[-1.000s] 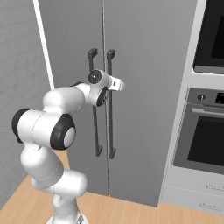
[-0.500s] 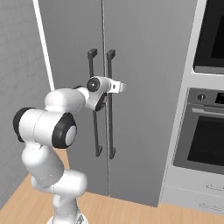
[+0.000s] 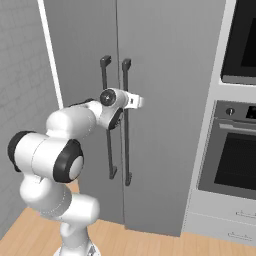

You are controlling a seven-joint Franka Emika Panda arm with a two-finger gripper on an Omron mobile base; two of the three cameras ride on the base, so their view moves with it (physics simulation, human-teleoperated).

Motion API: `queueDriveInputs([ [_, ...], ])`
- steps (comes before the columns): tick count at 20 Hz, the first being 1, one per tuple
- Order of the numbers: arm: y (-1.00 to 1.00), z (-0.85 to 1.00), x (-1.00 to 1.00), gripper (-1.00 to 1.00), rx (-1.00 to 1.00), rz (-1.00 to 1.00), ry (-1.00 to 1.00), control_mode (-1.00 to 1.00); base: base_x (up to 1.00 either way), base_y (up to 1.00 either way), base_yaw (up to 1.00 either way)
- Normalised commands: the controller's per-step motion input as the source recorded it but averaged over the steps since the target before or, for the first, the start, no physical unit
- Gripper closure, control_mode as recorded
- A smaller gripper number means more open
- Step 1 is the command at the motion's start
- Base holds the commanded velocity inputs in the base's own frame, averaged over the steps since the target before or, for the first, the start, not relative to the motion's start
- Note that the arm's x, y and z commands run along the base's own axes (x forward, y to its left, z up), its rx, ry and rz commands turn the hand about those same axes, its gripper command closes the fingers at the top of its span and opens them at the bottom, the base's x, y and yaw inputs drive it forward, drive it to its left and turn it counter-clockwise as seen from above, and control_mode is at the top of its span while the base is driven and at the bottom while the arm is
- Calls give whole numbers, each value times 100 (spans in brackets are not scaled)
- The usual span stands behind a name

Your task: Grab a lemon wedge from the fridge and one ice cube from the ice bowl, and put them in the glass of lemonade.

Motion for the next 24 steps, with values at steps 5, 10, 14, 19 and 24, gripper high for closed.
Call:
queueDriveInputs([
  [5,-44,2,-98,100,0,0,17,-100,0,0,0],
  [10,-75,0,-100,100,1,0,14,-100,0,0,0],
  [14,-91,0,-100,100,4,0,8,-100,0,0,0],
  [19,-98,0,-100,100,6,0,7,-100,0,0,0],
  [24,-99,0,-100,100,7,-1,9,-100,0,0,0],
])
